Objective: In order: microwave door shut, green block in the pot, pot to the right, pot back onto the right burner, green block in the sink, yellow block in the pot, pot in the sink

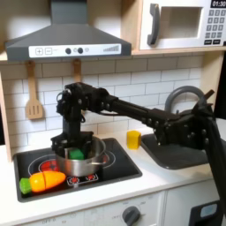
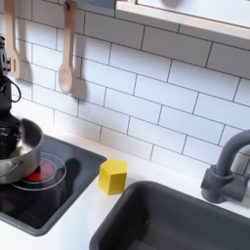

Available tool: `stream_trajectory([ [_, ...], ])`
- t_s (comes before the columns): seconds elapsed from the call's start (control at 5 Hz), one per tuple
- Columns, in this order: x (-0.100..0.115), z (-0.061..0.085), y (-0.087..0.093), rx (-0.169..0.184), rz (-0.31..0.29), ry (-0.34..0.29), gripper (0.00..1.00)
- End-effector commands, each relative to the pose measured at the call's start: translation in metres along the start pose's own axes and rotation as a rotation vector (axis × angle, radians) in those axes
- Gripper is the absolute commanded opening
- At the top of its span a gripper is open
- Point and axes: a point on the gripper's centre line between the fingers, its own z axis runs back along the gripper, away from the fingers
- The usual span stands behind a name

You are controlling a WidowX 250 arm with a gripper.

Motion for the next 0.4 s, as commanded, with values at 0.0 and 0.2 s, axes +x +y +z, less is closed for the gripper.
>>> stream_trajectory([
  [0.0, 0.0045, -0.0056, -0.0043, -0.009, 0.005, -0.001, 0.0],
  [0.2, 0.0028, -0.0076, -0.0046, -0.013, 0.016, 0.0, 0.0],
])
